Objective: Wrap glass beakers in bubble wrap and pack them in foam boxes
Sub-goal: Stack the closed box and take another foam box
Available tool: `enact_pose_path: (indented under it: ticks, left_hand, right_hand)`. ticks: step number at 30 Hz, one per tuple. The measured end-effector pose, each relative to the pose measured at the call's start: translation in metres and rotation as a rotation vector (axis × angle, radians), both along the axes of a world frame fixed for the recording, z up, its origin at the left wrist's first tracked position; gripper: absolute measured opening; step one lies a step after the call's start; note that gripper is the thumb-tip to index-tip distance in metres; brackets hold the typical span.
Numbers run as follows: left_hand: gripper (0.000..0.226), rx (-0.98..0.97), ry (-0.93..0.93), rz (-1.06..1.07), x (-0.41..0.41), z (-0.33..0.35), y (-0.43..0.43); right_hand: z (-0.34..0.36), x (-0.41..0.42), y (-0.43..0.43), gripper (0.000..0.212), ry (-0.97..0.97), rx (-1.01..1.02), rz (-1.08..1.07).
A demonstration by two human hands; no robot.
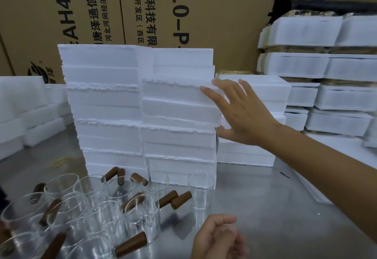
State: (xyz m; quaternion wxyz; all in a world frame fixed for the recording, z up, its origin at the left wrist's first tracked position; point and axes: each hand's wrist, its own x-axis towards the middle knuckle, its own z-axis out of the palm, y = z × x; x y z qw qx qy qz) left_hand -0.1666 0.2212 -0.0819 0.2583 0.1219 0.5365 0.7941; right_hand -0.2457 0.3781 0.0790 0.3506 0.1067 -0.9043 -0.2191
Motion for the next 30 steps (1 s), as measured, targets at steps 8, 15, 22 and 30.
enact_pose_path:
  ticks: [8,15,22,30]
  left_hand:
    - [0.014,0.009,0.026,0.001,0.003,-0.002,-0.002]
    - [0.016,0.09,0.105,0.231,0.009,0.003,0.006]
    - [0.035,0.263,0.044,0.371,0.011,0.008,-0.017]
    - [0.041,-0.027,0.263,0.168,0.022,0.006,-0.02]
  right_hand:
    - [0.004,0.062,0.005,0.099,0.262,-0.148,0.111]
    - [-0.083,0.185,0.009,0.119,0.323,-0.399,0.04]
    - [-0.144,0.226,0.017,0.107,0.168,-0.427,0.014]
    - [-0.161,0.233,0.017,0.104,-0.017,-0.451,-0.009]
